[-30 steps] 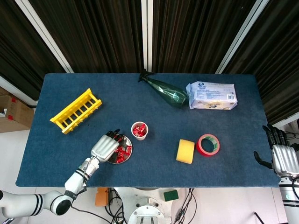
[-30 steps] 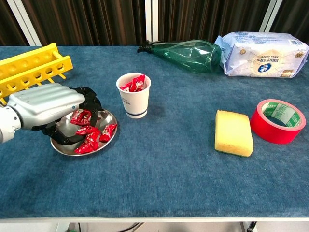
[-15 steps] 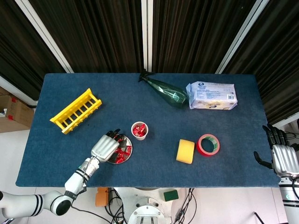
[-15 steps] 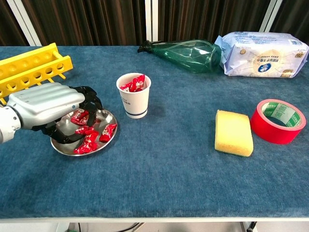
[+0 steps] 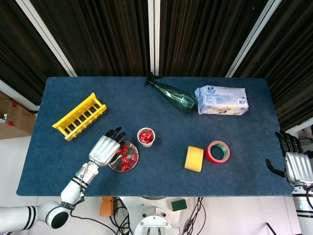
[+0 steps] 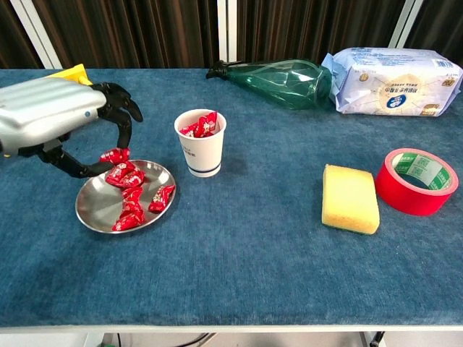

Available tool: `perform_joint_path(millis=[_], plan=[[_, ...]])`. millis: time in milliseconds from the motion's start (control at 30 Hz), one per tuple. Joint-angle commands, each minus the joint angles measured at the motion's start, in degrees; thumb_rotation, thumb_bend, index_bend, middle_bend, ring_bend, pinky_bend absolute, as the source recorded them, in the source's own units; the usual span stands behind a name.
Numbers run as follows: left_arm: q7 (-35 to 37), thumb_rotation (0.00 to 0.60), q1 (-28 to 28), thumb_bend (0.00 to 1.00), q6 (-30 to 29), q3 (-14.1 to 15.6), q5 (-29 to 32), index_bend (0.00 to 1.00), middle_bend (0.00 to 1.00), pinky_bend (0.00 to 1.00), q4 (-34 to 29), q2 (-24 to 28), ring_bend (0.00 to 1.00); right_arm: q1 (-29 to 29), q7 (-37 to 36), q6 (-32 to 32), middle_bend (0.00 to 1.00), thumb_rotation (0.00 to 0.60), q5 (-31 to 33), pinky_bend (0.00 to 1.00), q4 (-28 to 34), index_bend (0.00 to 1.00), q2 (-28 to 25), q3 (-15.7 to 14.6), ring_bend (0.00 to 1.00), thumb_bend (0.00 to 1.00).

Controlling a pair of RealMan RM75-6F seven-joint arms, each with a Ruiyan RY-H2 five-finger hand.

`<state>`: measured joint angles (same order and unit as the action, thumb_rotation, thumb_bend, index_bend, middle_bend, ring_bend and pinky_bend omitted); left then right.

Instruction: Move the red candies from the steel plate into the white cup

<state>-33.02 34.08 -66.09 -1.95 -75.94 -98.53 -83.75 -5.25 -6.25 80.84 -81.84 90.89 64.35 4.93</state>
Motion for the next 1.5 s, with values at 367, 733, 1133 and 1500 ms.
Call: perform_joint_path(millis=[367, 733, 1133, 1500], plan=[[-6.82, 0.6, 7.08, 0.35, 4.42, -8.63, 7.54, 0.55, 0.21, 0.23, -6.83, 1.09, 0.08, 0.01, -0.01, 0.1, 0.0, 0.6, -0.05, 0.0, -0.05, 0.0, 0.01, 0.01, 0.0, 0.33], [-9.77, 0.6, 14.02, 0.35, 8.5, -12.11, 18.83, 0.55, 0.21, 0.23, 0.7, -4.87, 0.08, 0.17, -1.53, 0.29, 0.0, 0.6, -0.25, 0.0, -0.25, 0.0, -0.54, 0.03, 0.0, 0.33], [-9.16, 0.6, 16.59, 0.35, 8.62, -11.25, 21.93, 0.55, 0.21, 0.23, 3.33, -6.13, 0.08, 0.19, -1.99, 0.34, 0.0, 0.6, -0.49, 0.0, -0.23, 0.0, -0.71, -0.04, 0.0, 0.33], [-9.19, 0.6, 18.23, 0.35, 8.23, -10.29, 23.2, 0.49, 0.21, 0.23, 4.12, -6.39, 0.08, 0.09, -1.92, 0.11, 0.0, 0.6, -0.38, 0.0, -0.25, 0.0, -0.71, -0.03, 0.0, 0.33]])
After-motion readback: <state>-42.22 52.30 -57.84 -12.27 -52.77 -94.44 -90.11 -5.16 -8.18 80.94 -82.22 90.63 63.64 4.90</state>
